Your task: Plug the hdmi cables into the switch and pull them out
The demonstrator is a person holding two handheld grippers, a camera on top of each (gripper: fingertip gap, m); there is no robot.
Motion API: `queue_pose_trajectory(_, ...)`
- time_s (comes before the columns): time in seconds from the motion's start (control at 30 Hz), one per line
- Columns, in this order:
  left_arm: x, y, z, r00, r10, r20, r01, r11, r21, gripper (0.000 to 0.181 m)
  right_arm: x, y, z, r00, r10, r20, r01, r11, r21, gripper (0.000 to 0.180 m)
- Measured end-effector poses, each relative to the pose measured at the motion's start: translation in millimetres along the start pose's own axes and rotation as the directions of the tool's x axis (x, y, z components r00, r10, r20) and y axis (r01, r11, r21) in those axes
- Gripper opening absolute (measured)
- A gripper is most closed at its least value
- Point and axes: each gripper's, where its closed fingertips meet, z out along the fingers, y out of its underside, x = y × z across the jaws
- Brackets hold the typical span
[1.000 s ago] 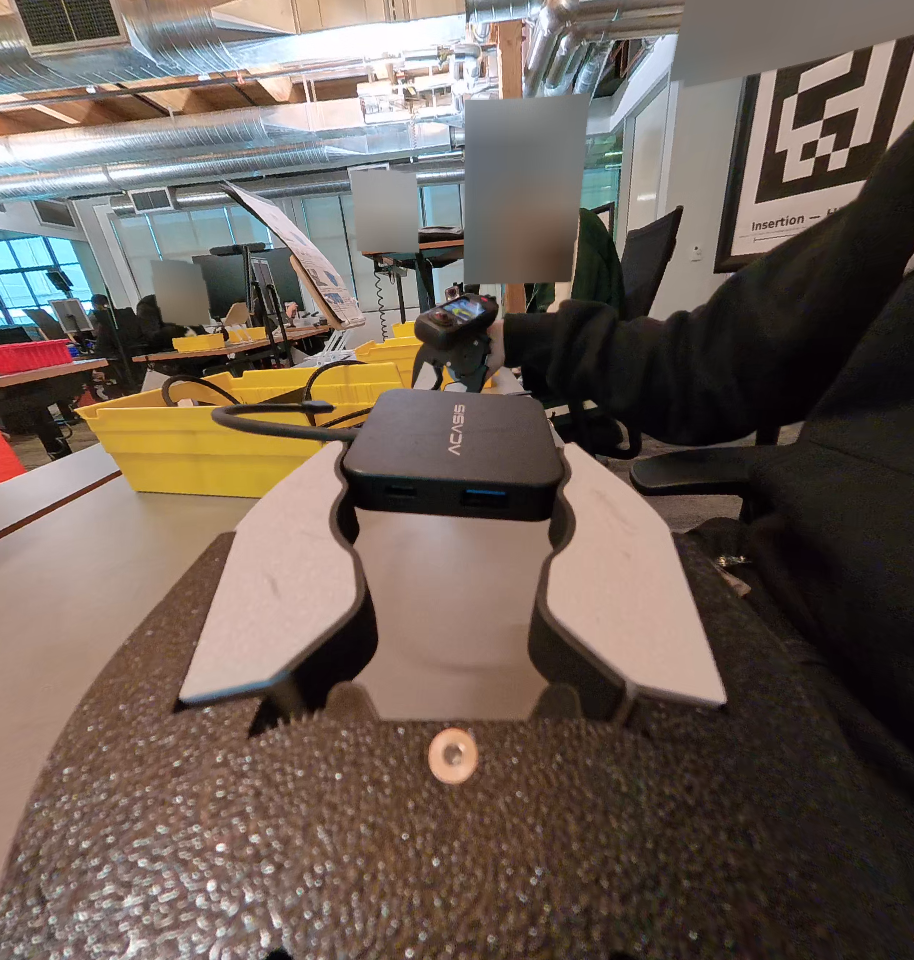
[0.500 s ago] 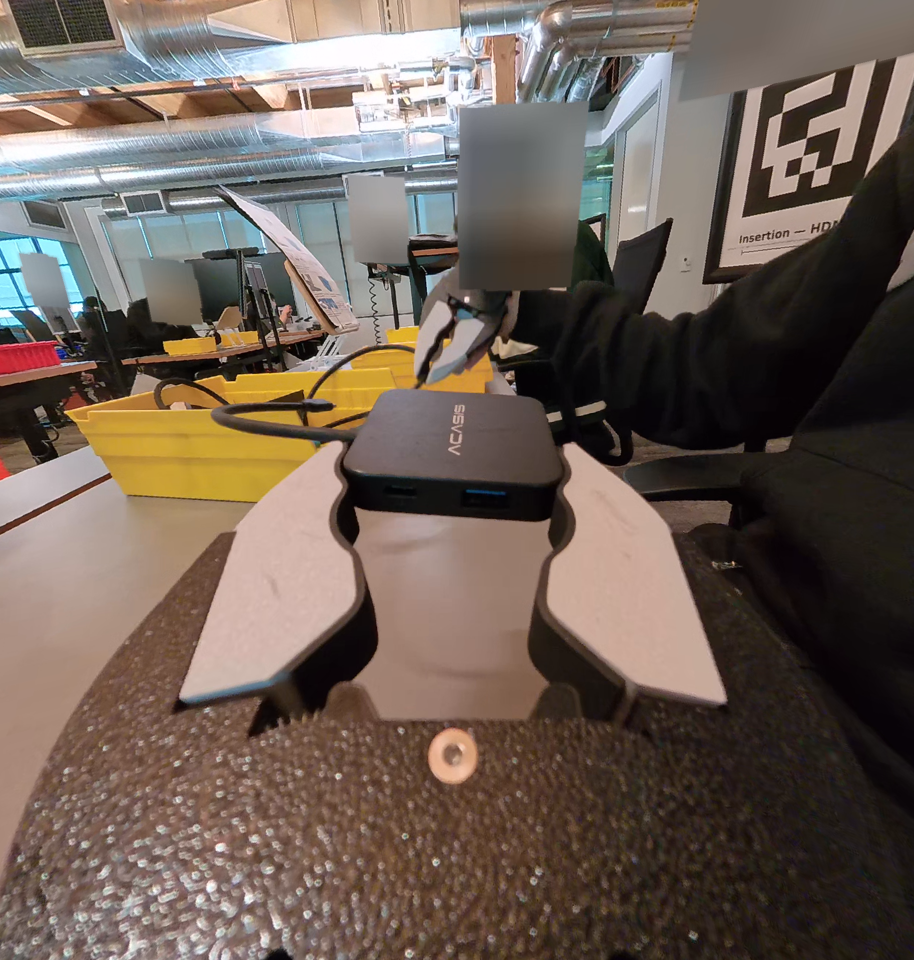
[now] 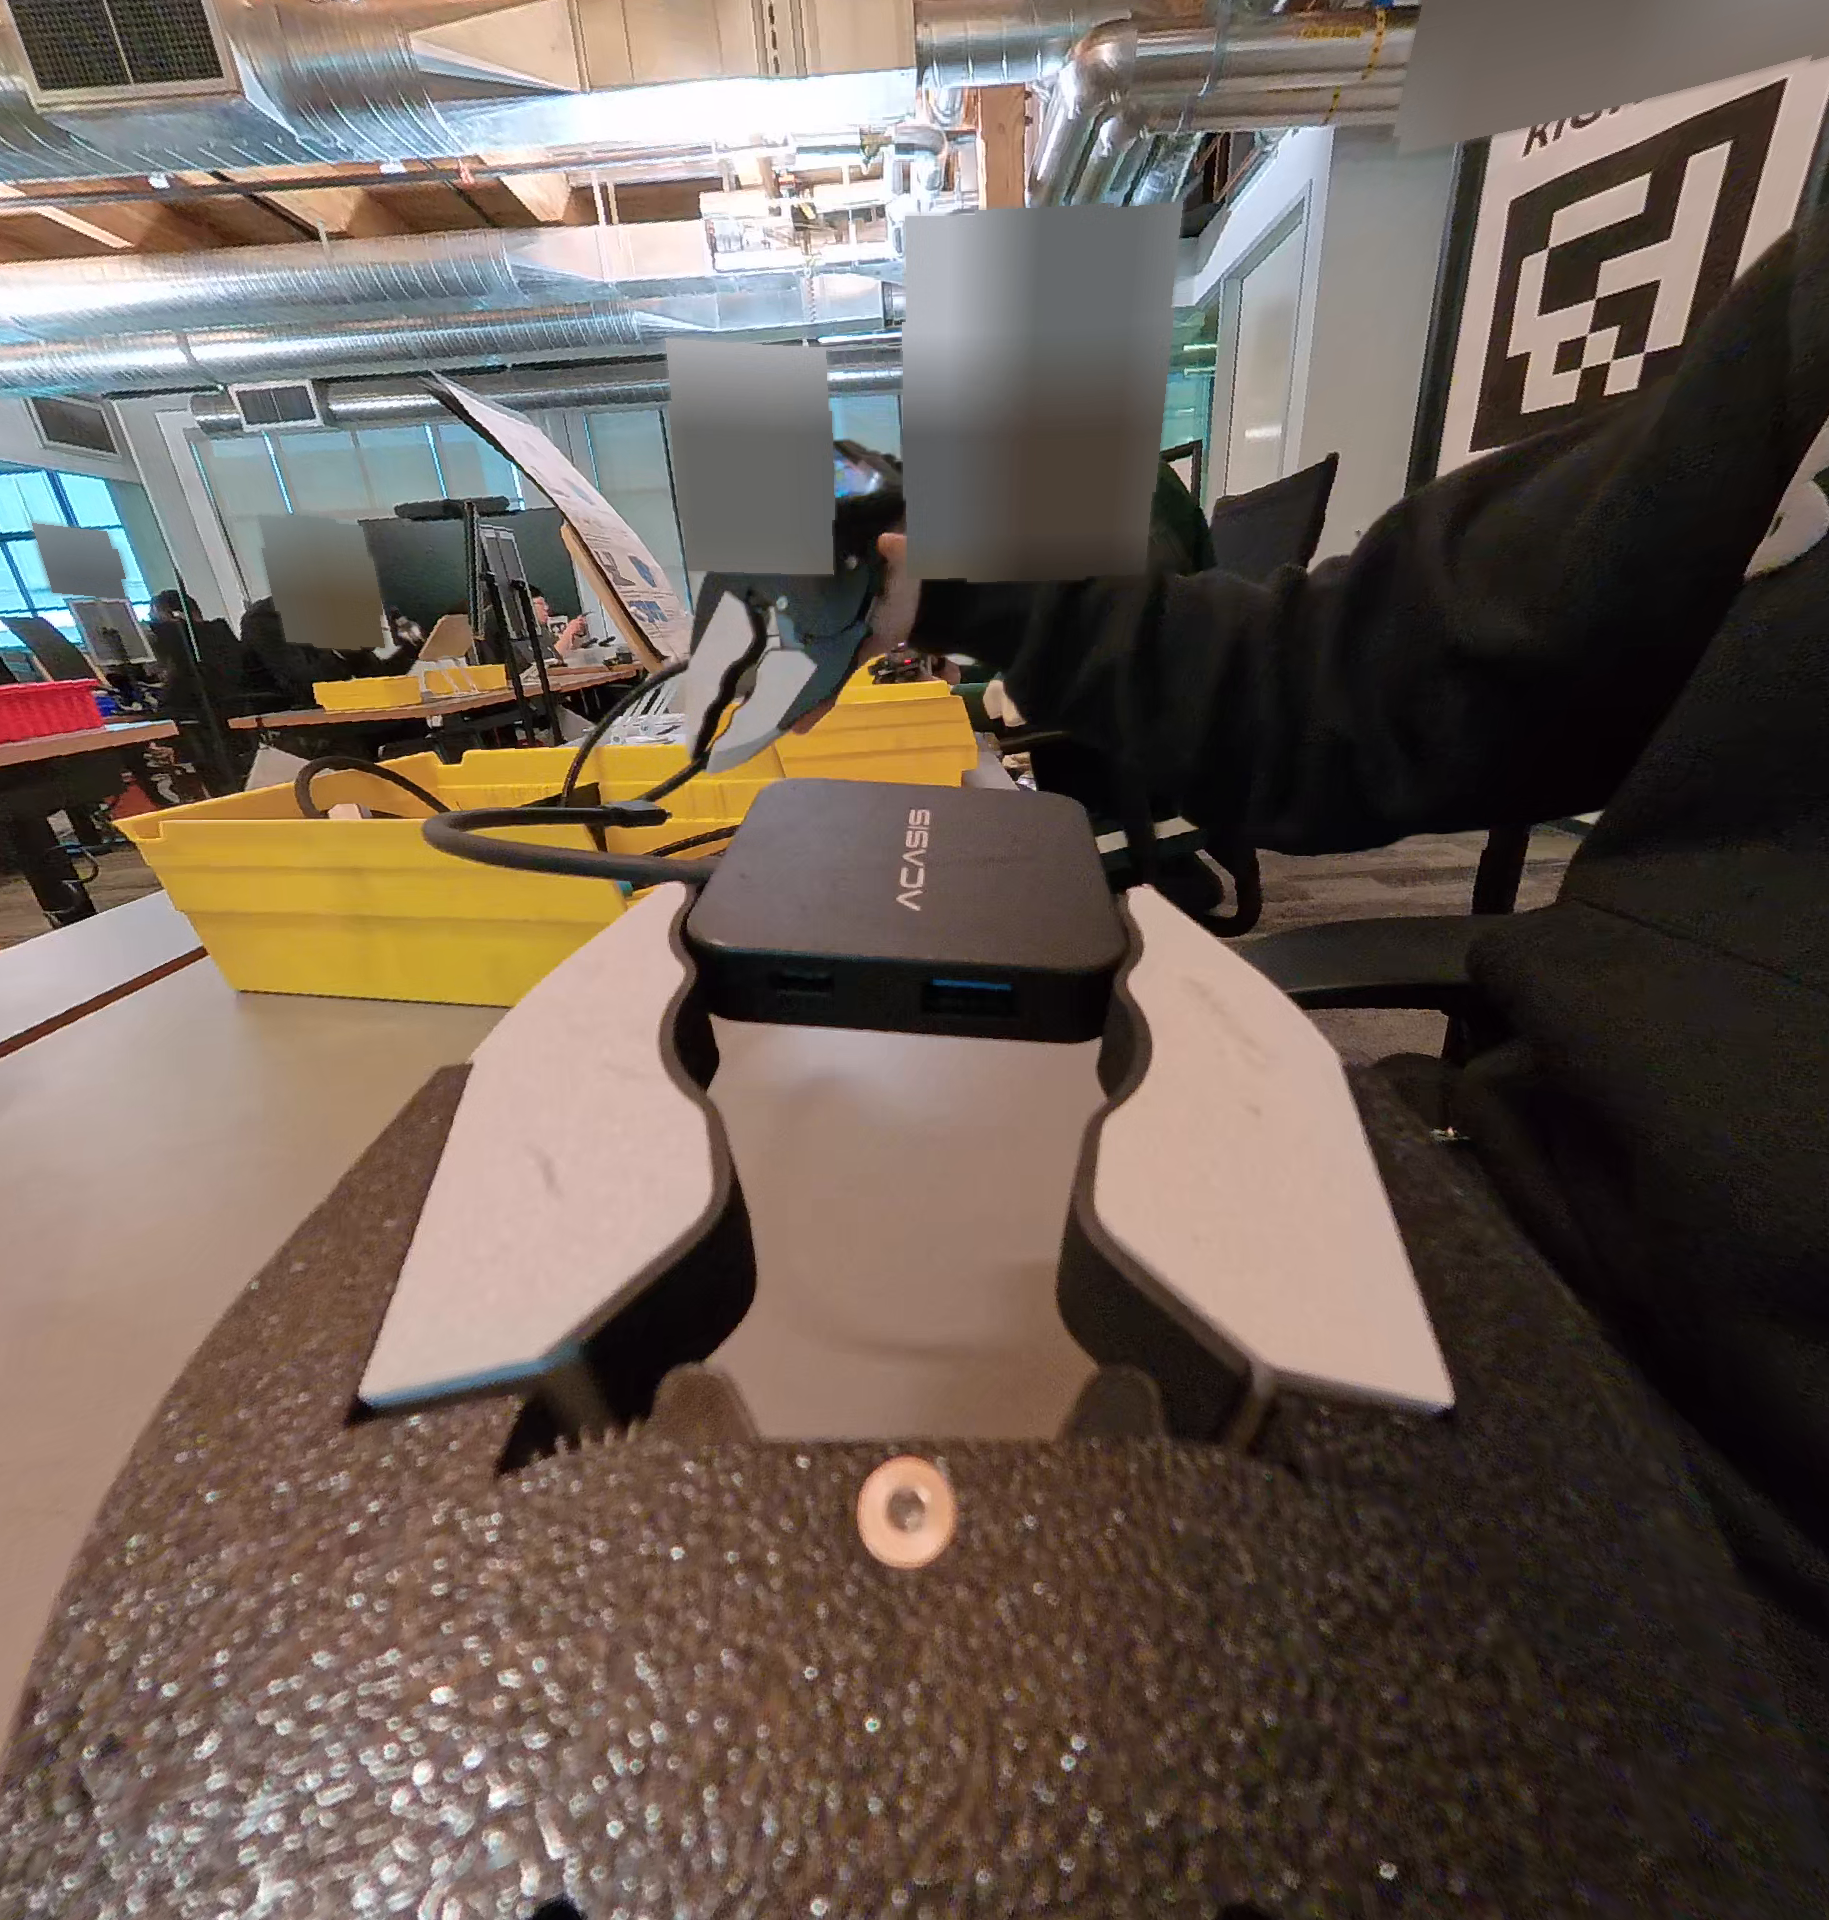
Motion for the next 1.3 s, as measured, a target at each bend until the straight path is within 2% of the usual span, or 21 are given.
queue_pose_trajectory(0.03, 0, 0, 0, 1.000, 0.001, 0.000, -0.001, 1.000, 0.000, 0.072, -3, -7, 6, 1.000, -0.028, 0.013, 0.028, 1.000, 0.007, 0.007)
queue_pose_trajectory(0.1, 0, 0, 0, 1.000, 0.000, -0.001, 0.000, 1.000, 0.002, 0.072, -17, -21, 17, 0.995, -0.035, 0.093, 0.032, 0.999, 0.041, 0.007)
queue_pose_trajectory(0.2, 0, -2, -1, 1.000, 0.004, 0.002, -0.004, 1.000, 0.009, 0.072, -21, -28, 26, 0.994, 0.020, 0.107, -0.026, 0.998, 0.051, 0.014)
queue_pose_trajectory(0.27, -1, -2, -1, 1.000, 0.010, 0.014, -0.010, 1.000, 0.007, 0.072, -21, -38, 20, 0.976, 0.163, 0.141, -0.181, 0.976, 0.122, 0.036)
queue_pose_trajectory(0.33, -4, -1, -1, 0.999, 0.012, 0.031, -0.012, 1.000, 0.003, 0.072, -22, -59, -2, 0.904, 0.348, 0.249, -0.405, 0.883, 0.239, 0.052)
queue_pose_trajectory(0.4, -7, -2, -1, 0.998, 0.037, 0.055, -0.037, 0.999, 0.007, 0.072, -33, -97, -37, 0.754, 0.449, 0.480, -0.634, 0.690, 0.349, 0.068)
queue_pose_trajectory(0.43, -9, -3, -1, 0.996, 0.054, 0.072, -0.054, 0.998, 0.008, 0.072, -42, -120, -58, 0.652, 0.430, 0.625, -0.731, 0.574, 0.368, 0.076)
queue_pose_trajectory(0.5, -12, -5, 0, 0.991, 0.082, 0.109, -0.083, 0.996, 0.013, 0.072, -67, -157, -89, 0.418, 0.324, 0.849, -0.873, 0.403, 0.276, 0.067)
queue_pose_trajectory(0.53, -14, -6, 1, 0.987, 0.096, 0.126, -0.099, 0.995, 0.015, 0.072, -84, -172, -95, 0.298, 0.283, 0.912, -0.910, 0.371, 0.182, 0.064)
queue_pose_trajectory(0.6, -14, -5, 6, 0.980, 0.132, 0.148, -0.133, 0.991, -0.006, 0.072, -124, -197, -100, 0.119, 0.203, 0.972, -0.911, 0.411, 0.026, 0.065)
queue_pose_trajectory(0.67, -12, 1, 14, 0.972, 0.177, 0.153, -0.171, 0.984, -0.048, 0.072, -152, -221, -100, 0.015, 0.171, 0.985, -0.905, 0.421, -0.059, 0.069)
queue_pose_trajectory(0.77, -5, 8, 28, 0.959, 0.241, 0.146, -0.228, 0.969, -0.099, 0.072, -167, -256, -106, -0.110, 0.114, 0.987, -0.909, 0.390, -0.146, 0.071)
queue_pose_trajectory(0.9, -2, 16, 38, 0.931, 0.331, 0.151, -0.308, 0.938, -0.159, 0.072, -187, -283, -110, -0.146, 0.073, 0.987, -0.875, 0.456, -0.163, 0.069)
queue_pose_trajectory(0.93, -1, 18, 40, 0.926, 0.350, 0.145, -0.324, 0.930, -0.174, 0.072, -191, -286, -111, -0.167, 0.066, 0.984, -0.864, 0.470, -0.178, 0.059)
queue_pose_trajectory(1.0, -2, 20, 42, 0.910, 0.385, 0.154, -0.353, 0.914, -0.198, 0.072, -194, -292, -116, -0.211, 0.030, 0.977, -0.850, 0.487, -0.199, 0.023)
queue_pose_trajectory(1.03, -3, 20, 42, 0.904, 0.397, 0.162, -0.364, 0.910, -0.200, 0.072, -193, -293, -117, -0.226, 0.017, 0.974, -0.849, 0.487, -0.206, 0.015)
queue_pose_trajectory(1.07, -5, 20, 41, 0.899, 0.401, 0.174, -0.365, 0.908, -0.206, 0.072, -192, -295, -117, -0.229, 0.005, 0.973, -0.853, 0.481, -0.203, 0.015)
queue_pose_trajectory(1.2, -14, 28, 41, 0.895, 0.389, 0.219, -0.334, 0.909, -0.251, 0.072, -189, -292, -106, -0.162, 0.038, 0.986, -0.851, 0.500, -0.159, 0.015)
queue_pose_trajectory(1.3, -18, 21, 38, 0.889, 0.370, 0.270, -0.319, 0.923, -0.215, 0.079, -167, -281, -96, -0.039, 0.098, 0.994, -0.865, 0.495, -0.082, 0.015)
